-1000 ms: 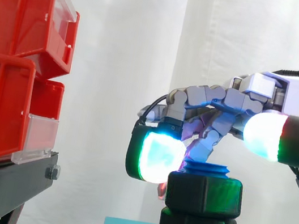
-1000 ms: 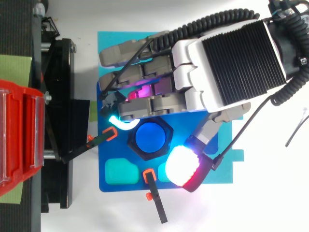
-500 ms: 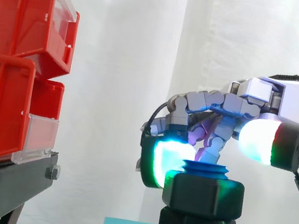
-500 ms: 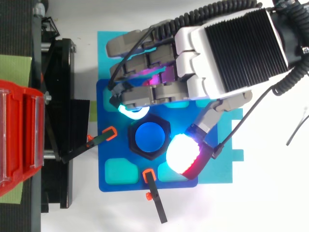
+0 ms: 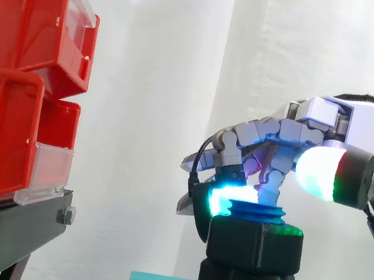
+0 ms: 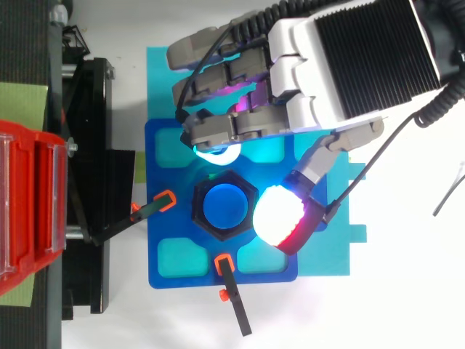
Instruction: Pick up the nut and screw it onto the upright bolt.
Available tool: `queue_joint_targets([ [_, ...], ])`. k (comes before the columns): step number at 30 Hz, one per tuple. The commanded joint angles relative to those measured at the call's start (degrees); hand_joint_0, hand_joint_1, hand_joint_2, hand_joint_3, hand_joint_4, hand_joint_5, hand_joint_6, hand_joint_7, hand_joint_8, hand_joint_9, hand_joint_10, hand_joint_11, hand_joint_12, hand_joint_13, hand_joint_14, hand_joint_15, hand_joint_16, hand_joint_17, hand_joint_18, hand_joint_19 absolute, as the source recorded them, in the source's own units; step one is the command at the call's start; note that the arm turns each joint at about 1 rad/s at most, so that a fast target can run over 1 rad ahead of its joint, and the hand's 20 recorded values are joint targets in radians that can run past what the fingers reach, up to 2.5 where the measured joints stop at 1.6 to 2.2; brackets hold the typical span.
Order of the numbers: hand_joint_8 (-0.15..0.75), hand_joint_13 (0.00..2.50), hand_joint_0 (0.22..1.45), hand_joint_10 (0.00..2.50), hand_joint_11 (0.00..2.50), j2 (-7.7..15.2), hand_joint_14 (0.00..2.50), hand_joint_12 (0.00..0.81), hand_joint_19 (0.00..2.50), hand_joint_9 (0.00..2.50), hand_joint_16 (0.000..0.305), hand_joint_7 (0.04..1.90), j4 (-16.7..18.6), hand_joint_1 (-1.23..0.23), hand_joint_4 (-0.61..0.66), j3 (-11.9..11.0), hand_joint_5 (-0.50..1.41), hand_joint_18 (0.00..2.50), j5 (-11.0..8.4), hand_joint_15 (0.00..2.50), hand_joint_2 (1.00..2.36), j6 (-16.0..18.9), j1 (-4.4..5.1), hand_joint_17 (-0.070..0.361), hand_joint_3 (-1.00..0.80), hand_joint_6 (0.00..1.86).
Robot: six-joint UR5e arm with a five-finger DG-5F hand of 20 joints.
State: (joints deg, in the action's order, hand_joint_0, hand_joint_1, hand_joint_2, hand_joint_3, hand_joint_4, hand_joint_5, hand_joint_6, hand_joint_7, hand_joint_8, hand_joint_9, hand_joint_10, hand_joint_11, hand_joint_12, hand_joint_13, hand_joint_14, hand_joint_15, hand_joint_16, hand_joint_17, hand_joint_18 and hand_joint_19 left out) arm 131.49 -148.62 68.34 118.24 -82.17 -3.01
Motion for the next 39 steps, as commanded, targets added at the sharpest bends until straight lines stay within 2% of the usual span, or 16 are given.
queue_joint_targets([
  [1,0.234,0.84,0.52,0.00,0.04,0.0,0.00,0.195,0.06,1.38,0.027,1.34,0.4,-0.13,0.12,-0.2,0.06,0.49,0.42,0.00,1.00,0.1,-0.07,0.061,-0.50,0.50],
  [5,0.230,0.82,0.52,0.00,0.03,0.0,0.00,0.206,0.03,1.34,0.028,1.23,0.4,-0.12,0.16,-0.5,0.03,0.45,0.86,0.00,1.00,0.1,-0.16,0.063,-0.50,0.50],
  [7,0.231,0.82,0.52,0.00,0.03,-0.1,0.00,0.205,0.03,1.32,0.028,1.19,0.1,-0.12,0.18,-1.4,0.02,0.44,0.86,0.00,1.00,0.1,-0.16,0.064,-0.50,0.50],
  [8,0.234,0.81,0.52,0.00,0.03,0.0,0.00,0.207,0.03,1.32,0.028,1.16,0.0,-0.12,0.19,-2.8,0.02,0.44,0.86,0.00,1.00,0.1,-0.42,0.064,-0.50,0.50],
  [10,0.224,0.80,0.52,0.00,0.02,0.0,0.00,0.209,0.03,1.29,0.029,1.12,-0.3,-0.12,0.20,-3.7,0.00,0.44,1.03,0.00,1.00,0.2,-0.69,0.064,-0.50,0.50],
  [12,0.223,0.80,0.52,0.00,0.02,0.0,0.00,0.210,0.03,1.25,0.029,1.08,-1.1,-0.12,0.21,-4.9,-0.01,0.43,2.00,0.00,1.00,0.1,-0.95,0.065,-0.50,0.50],
  [23,0.220,0.78,0.51,0.00,0.00,0.0,0.00,0.212,0.06,1.19,0.029,1.00,-1.8,-0.13,0.24,-4.8,-0.03,0.43,2.17,0.00,1.00,-0.1,-0.07,0.065,-0.50,0.50],
  [25,0.222,0.79,0.51,0.00,0.01,0.0,0.00,0.211,0.05,1.19,0.029,1.00,-2.7,-0.13,0.24,-4.9,-0.03,0.43,2.00,0.00,1.00,-0.5,0.28,0.066,-0.50,0.50],
  [28,0.224,0.79,0.52,0.00,0.01,0.0,0.00,0.213,0.06,1.18,0.029,0.99,-6.1,-0.13,0.24,-4.9,-0.03,0.45,1.21,0.00,1.00,-2.3,0.98,0.066,-0.50,0.50],
  [31,0.226,0.79,0.52,0.00,0.00,-0.1,0.00,0.211,0.06,1.18,0.029,0.99,-7.7,-0.14,0.24,-4.9,-0.03,0.45,0.59,0.00,1.00,-2.8,1.16,0.066,-0.50,0.50],
  [34,0.224,0.80,0.52,0.00,0.01,-1.1,0.00,0.209,0.06,1.18,0.029,0.99,-10.0,-0.15,0.24,-4.9,-0.03,0.45,-0.20,0.00,1.00,-2.9,1.25,0.065,-0.50,0.50],
  [39,0.221,0.80,0.52,0.00,0.00,-2.1,0.00,0.208,0.07,1.18,0.029,0.99,-11.2,-0.16,0.25,-4.8,-0.03,0.46,-1.34,0.00,1.00,-2.9,1.25,0.065,-0.50,0.50],
])
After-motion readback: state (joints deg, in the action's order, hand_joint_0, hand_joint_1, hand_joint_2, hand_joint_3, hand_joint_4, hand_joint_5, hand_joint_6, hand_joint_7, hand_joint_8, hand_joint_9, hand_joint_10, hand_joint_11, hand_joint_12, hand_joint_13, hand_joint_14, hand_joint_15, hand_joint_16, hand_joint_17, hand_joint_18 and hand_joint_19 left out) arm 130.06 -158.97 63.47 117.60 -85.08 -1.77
